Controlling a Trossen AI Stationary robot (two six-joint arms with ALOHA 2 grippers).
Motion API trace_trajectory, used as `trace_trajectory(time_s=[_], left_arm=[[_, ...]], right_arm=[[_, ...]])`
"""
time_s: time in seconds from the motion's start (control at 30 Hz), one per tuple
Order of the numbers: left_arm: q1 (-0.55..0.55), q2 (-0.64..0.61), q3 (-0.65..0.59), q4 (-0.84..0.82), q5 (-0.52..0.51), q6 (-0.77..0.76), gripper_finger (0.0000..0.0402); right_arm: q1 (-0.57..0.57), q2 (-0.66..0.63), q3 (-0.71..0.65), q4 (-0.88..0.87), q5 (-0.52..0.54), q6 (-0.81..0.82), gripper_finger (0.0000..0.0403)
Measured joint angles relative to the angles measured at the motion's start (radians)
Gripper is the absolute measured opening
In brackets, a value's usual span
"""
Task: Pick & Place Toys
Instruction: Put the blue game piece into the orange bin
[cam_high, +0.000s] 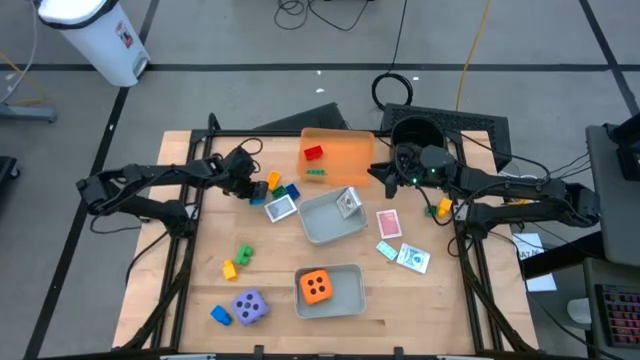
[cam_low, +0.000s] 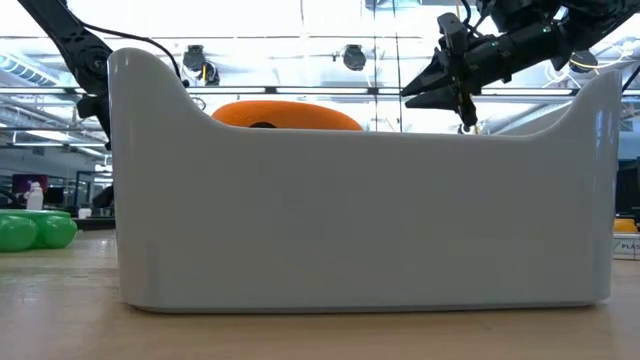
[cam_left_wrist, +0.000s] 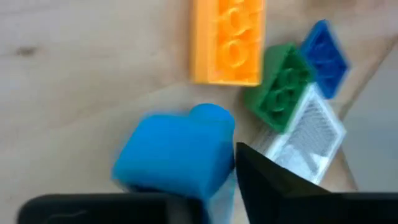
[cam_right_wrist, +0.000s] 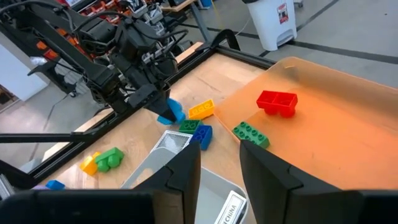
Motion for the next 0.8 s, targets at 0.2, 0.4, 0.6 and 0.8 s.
trace_trajectory(time_s=[0.2,0.4,0.6,0.8], left_arm=[[0.0,-0.026,0.0,0.01,0.037,-0.001,0.0021],[0.0,-0.123,0.0,0.02,0.081,-0.017,0.0018],[-0.004,-0.283,0.0,0.183,0.107,-0.053,0.0009],[-0.028,-0.348,0.001,0.677,0.161,-0.068,0.002]], right_arm=[[0.0,0.0,0.0,0.0,0.0,-0.003,0.0105],[0.003,0.0,0.0,0.001,0.025,-0.013,0.0105],[0.0,0.002,0.0,0.161,-0.004,0.055,0.0105],[-0.025,0.122,0.027,0.471,-0.175,0.209,0.0105]])
